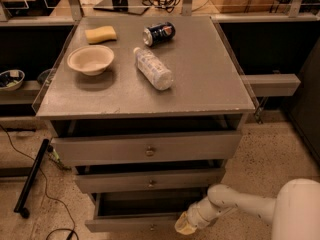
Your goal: Open bottom drawer
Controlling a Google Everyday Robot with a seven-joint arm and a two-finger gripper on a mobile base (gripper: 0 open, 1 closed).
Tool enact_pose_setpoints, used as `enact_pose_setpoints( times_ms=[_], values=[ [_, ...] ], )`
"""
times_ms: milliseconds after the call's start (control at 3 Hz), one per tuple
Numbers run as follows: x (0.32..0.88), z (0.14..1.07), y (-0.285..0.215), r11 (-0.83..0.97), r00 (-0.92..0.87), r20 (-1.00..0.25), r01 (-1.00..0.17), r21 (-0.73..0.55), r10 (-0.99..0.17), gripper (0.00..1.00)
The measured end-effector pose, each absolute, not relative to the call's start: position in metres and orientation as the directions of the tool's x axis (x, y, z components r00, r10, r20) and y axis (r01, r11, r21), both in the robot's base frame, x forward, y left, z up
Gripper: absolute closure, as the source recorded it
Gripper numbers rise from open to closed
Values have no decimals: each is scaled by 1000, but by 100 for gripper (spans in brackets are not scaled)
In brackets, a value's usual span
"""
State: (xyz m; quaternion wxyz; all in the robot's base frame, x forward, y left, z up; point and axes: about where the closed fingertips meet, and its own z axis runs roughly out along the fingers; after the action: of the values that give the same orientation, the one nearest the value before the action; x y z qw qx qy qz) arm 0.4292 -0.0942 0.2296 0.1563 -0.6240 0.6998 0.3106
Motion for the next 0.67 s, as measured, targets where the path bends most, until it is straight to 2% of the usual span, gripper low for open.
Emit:
enact_pose_setpoints(
  times_ms=[667],
  values=[
    [429,230,-94,28,-172,-606,-970,240,-776,11]
  ],
)
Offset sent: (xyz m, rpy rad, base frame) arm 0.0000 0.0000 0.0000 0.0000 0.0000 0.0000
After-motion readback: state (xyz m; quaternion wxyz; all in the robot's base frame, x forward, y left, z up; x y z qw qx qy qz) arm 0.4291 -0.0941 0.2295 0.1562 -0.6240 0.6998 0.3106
